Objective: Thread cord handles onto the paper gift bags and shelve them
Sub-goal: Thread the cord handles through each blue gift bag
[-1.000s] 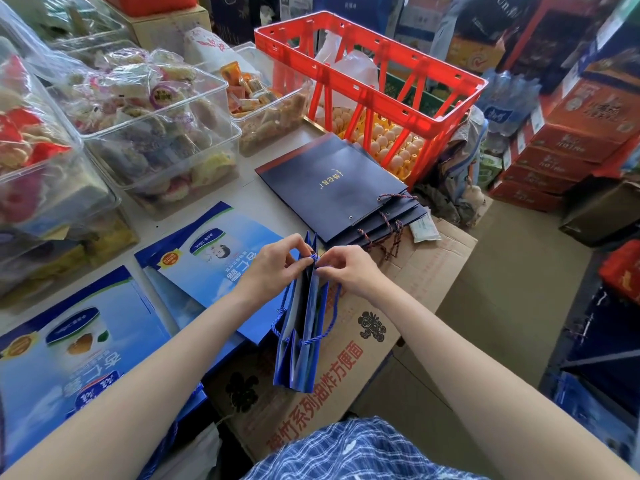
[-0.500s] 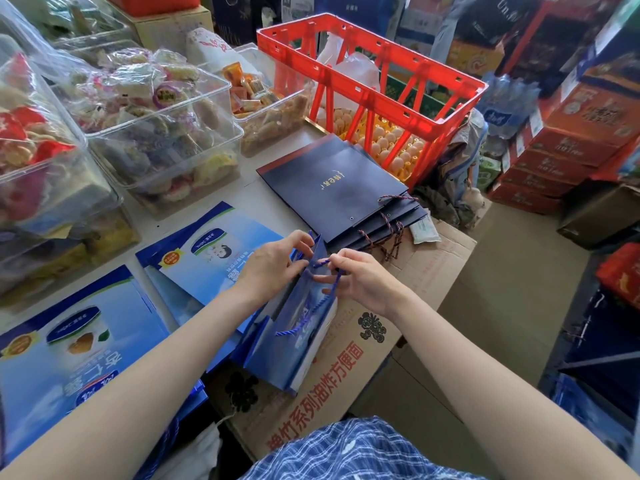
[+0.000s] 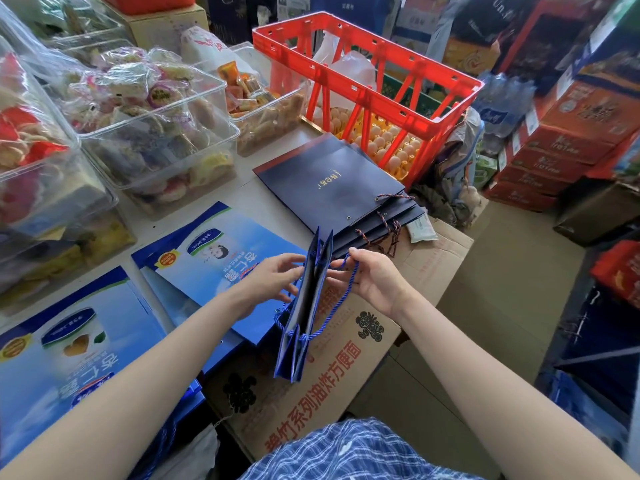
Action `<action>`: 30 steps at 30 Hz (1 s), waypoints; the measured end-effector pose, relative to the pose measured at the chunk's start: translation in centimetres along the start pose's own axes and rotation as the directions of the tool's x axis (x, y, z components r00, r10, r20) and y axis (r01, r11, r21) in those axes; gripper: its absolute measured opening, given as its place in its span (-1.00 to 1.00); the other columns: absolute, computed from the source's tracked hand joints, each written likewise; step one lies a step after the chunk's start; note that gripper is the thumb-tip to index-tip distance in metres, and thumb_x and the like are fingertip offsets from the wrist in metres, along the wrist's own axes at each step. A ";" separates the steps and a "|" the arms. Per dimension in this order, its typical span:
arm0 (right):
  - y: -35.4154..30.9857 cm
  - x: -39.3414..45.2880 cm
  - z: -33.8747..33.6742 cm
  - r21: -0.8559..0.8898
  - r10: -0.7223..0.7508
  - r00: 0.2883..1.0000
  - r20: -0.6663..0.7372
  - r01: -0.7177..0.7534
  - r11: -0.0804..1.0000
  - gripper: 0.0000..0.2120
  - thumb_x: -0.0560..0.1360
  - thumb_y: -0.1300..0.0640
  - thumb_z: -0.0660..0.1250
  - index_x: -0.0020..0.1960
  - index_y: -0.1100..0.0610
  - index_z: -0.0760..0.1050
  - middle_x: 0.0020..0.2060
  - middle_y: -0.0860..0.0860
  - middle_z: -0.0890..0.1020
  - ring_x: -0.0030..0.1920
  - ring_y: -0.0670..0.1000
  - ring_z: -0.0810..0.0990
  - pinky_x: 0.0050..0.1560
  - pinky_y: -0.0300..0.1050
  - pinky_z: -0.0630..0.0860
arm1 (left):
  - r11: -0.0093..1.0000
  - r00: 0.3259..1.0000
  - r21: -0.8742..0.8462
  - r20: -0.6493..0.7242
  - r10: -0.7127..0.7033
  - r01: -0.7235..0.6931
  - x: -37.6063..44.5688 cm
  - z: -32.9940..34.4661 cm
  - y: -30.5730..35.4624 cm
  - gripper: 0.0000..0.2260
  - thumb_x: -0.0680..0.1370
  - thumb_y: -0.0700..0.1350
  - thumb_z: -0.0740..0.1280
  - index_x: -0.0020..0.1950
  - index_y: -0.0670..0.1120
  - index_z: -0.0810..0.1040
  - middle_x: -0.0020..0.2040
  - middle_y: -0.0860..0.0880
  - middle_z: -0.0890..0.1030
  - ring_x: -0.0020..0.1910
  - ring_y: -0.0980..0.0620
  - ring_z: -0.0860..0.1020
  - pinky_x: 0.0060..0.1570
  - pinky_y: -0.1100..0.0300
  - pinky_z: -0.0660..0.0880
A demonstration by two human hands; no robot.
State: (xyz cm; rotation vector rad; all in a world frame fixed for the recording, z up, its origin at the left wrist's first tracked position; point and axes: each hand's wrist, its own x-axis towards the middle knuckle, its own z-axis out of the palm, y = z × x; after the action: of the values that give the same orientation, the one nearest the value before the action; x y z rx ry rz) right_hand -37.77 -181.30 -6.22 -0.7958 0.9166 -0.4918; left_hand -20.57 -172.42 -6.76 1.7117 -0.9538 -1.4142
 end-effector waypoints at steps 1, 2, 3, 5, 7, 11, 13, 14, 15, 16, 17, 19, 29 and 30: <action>0.0 -0.1 0.0 0.011 -0.015 1.000 -0.003 0.015 1.000 -0.74 0.62 0.21 0.12 -0.23 0.24 0.38 -0.17 0.22 0.57 -0.15 0.22 0.63 -0.03 0.06 0.61 | 0.997 1.000 -0.071 0.007 -0.020 0.020 0.0 0.5 0.3 -0.81 0.59 -0.14 0.24 0.20 -0.05 0.45 -0.13 0.01 0.53 -0.36 0.14 0.49 -0.35 0.33 0.49; 0.1 -0.2 0.0 0.008 -0.026 1.000 -0.007 0.026 1.000 -0.78 0.61 0.23 0.14 -0.19 0.25 0.38 -0.18 0.21 0.58 -0.17 0.19 0.65 -0.07 0.03 0.63 | 0.987 0.999 -0.158 0.004 -0.043 0.043 0.1 0.9 0.6 -0.86 0.59 -0.16 0.25 0.14 -0.07 0.49 -0.21 0.02 0.51 -0.40 0.16 0.46 -0.38 0.34 0.47; 0.1 -0.3 -0.1 -0.010 -0.033 0.999 -0.021 0.033 0.999 -0.84 0.60 0.25 0.17 -0.16 0.25 0.39 -0.19 0.19 0.59 -0.21 0.14 0.66 -0.13 -0.02 0.65 | 0.973 0.998 -0.225 0.002 -0.060 0.059 0.2 1.0 0.8 -0.90 0.58 -0.18 0.25 0.08 -0.10 0.51 -0.27 0.02 0.47 -0.45 0.17 0.42 -0.41 0.36 0.46; 0.0 -0.4 -0.4 -0.064 -0.036 0.997 -0.073 0.031 0.997 -0.95 0.55 0.32 0.23 -0.07 0.23 0.38 -0.19 0.15 0.58 -0.28 0.05 0.66 -0.26 -0.13 0.62 | 0.981 0.997 -0.183 -0.030 -0.068 0.061 0.4 1.1 1.1 -0.94 0.57 -0.20 0.27 -0.04 -0.11 0.53 -0.33 0.01 0.41 -0.50 0.19 0.36 -0.43 0.39 0.44; 0.0 -0.5 -0.8 -0.120 -0.012 0.992 -0.126 -0.003 0.993 -0.83 0.50 0.38 0.28 0.05 0.22 0.38 -0.18 0.13 0.56 -0.33 0.00 0.60 -0.32 -0.21 0.55 | 0.997 0.995 -0.064 -0.079 -0.056 0.051 0.5 1.0 1.4 -0.96 0.55 -0.20 0.31 -0.07 -0.10 0.55 -0.32 0.01 0.41 -0.50 0.20 0.35 -0.42 0.40 0.42; -0.2 -1.2 -0.6 -0.420 0.011 0.998 -0.062 -0.036 0.907 -0.85 0.51 0.31 0.30 0.06 0.17 0.53 -0.25 0.01 0.60 -0.47 -0.13 0.37 -0.51 -0.35 0.25 | 0.999 0.991 0.005 -0.127 -0.033 0.034 0.2 1.1 1.6 -0.92 0.50 -0.16 0.39 -0.02 -0.10 0.60 -0.17 -0.07 0.50 -0.27 0.13 0.43 -0.37 0.39 0.39; -0.5 -1.7 -0.4 -0.546 -0.017 0.999 -0.036 -0.005 0.837 -0.88 0.50 0.22 0.35 0.03 0.11 0.58 -0.33 -0.07 0.61 -0.52 -0.20 0.37 -0.55 -0.40 0.21 | 1.000 0.989 0.012 -0.149 -0.020 0.022 -0.1 1.2 1.7 -0.94 0.48 -0.15 0.41 -0.06 -0.07 0.61 -0.16 -0.09 0.51 -0.22 0.09 0.44 -0.32 0.35 0.39; -0.6 -1.8 -0.3 -0.589 -0.037 0.999 -0.023 0.016 0.808 -0.85 0.49 0.18 0.38 0.05 0.11 0.59 -0.34 -0.08 0.61 -0.52 -0.23 0.42 -0.54 -0.42 0.24 | 1.000 0.988 0.014 -0.155 -0.015 0.018 -0.2 1.3 1.7 -0.96 0.47 -0.14 0.42 -0.10 -0.05 0.61 -0.16 -0.09 0.51 -0.21 0.06 0.44 -0.30 0.33 0.39; -0.6 -1.8 -0.4 -0.625 -0.052 0.999 -0.012 0.033 0.780 -0.81 0.47 0.13 0.40 0.08 0.11 0.60 -0.32 -0.06 0.61 -0.49 -0.26 0.46 -0.50 -0.43 0.28 | 1.000 0.987 0.017 -0.162 -0.009 0.012 -0.3 1.2 1.7 -0.97 0.46 -0.13 0.43 -0.14 -0.02 0.61 -0.18 -0.09 0.52 -0.21 0.04 0.43 -0.30 0.31 0.39; -0.6 -1.8 -0.5 -0.652 -0.059 0.998 0.000 0.045 0.757 -0.77 0.46 0.10 0.42 0.10 0.11 0.61 -0.30 -0.03 0.60 -0.42 -0.27 0.49 -0.41 -0.42 0.32 | 1.000 0.985 0.023 -0.171 0.000 0.004 -0.3 1.2 1.6 -0.96 0.44 -0.11 0.45 -0.18 0.01 0.61 -0.20 -0.09 0.52 -0.24 0.03 0.41 -0.31 0.30 0.37; -0.5 -1.8 -0.6 -0.665 -0.063 0.998 0.008 0.053 0.745 -0.75 0.44 0.06 0.44 0.10 0.11 0.61 -0.29 0.01 0.58 -0.33 -0.23 0.51 -0.30 -0.39 0.36 | 0.999 0.982 0.037 -0.189 0.001 0.006 -0.3 1.2 1.5 -0.94 0.43 -0.08 0.46 -0.21 0.03 0.61 -0.22 -0.08 0.51 -0.30 0.02 0.38 -0.34 0.28 0.35; -0.1 -1.6 -0.7 -0.679 -0.078 0.997 -0.003 0.056 0.732 -0.72 0.39 -0.01 0.47 0.05 0.08 0.64 -0.22 0.05 0.61 -0.15 -0.06 0.58 -0.07 -0.17 0.48 | 0.996 0.970 0.081 -0.241 -0.012 0.032 -0.2 1.2 1.2 -0.89 0.38 0.02 0.49 -0.24 0.03 0.61 -0.28 -0.05 0.52 -0.41 0.03 0.31 -0.36 0.25 0.31; 0.3 -2.4 -1.8 -0.456 0.099 0.985 0.143 -0.023 0.890 -0.59 0.46 0.15 0.41 0.29 -0.03 0.48 -0.20 0.07 0.45 -0.46 -0.11 0.22 -0.47 -0.28 0.17 | 0.994 0.998 -0.094 0.012 -0.059 0.060 -1.5 0.3 0.7 -0.88 0.51 -0.01 0.35 -0.17 0.01 0.62 -0.19 0.07 0.62 -0.07 0.10 0.56 0.01 0.17 0.39; 0.4 -2.5 -1.8 -0.446 0.139 0.970 0.200 -0.037 0.895 -0.46 0.47 0.19 0.39 0.37 -0.13 0.35 -0.20 0.05 0.48 -0.46 -0.11 0.24 -0.51 -0.31 0.18 | 0.970 0.993 -0.231 0.105 -0.053 0.076 -1.9 0.3 0.8 -0.92 0.53 -0.06 0.33 -0.05 0.03 0.62 -0.19 0.05 0.59 -0.13 0.09 0.58 -0.04 0.17 0.47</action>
State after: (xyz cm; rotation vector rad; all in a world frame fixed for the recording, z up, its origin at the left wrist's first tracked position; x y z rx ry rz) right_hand -40.63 -180.07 -5.91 -1.1899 0.8540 -0.1024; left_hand -21.17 -171.13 -5.27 1.5212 -0.7540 -1.5986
